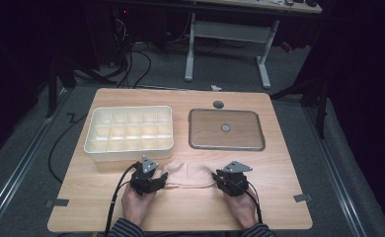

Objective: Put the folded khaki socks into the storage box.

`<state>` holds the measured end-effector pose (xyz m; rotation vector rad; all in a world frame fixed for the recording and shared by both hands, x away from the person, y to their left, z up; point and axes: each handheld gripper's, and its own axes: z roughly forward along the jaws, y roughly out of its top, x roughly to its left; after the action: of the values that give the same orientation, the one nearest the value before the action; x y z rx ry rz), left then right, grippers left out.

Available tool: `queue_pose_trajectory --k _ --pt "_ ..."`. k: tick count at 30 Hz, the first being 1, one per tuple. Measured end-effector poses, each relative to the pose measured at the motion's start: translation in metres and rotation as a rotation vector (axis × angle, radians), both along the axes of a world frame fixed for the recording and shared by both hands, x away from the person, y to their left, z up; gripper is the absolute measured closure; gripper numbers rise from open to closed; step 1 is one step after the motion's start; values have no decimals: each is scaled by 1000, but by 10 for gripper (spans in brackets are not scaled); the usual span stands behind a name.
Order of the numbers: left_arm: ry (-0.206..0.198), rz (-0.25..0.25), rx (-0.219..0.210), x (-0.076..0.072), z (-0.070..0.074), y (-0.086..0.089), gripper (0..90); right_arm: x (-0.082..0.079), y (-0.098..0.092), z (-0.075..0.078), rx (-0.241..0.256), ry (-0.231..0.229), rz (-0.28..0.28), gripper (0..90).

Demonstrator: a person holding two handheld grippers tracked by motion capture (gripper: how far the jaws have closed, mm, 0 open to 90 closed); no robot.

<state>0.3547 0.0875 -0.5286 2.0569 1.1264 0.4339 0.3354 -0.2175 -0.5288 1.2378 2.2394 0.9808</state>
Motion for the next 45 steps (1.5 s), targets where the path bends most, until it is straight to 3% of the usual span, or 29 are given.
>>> queue_pose_trajectory --k 4,9,15,20,23,28,30,35,37,45 --pt "11 -1 -2 1 -3 1 427 1 -2 -1 11 2 -7 709" --pt "-18 13 -18 0 -6 2 407 2 -4 -1 16 1 -11 682" --pt "-9 13 -32 0 -6 4 393 1 -5 0 23 1 -32 628" --pt "-8 3 -87 -4 -1 9 410 -3 -5 10 30 -38 -45 599" --pt "5 -5 -97 -5 2 11 415 -5 -4 17 44 -61 -46 598" --pt "27 -10 -114 -9 7 11 431 -10 6 30 65 -85 3 656" --pt "40 -13 -115 -10 6 9 436 -11 18 32 66 -78 55 706" --pt "54 -9 -105 -10 3 6 450 -9 36 27 79 -49 113 748" --pt "58 -1 -97 -10 2 6 456 -8 52 23 75 -37 157 776" --pt "53 -8 -63 -11 -1 0 467 -3 76 11 51 -1 198 834"
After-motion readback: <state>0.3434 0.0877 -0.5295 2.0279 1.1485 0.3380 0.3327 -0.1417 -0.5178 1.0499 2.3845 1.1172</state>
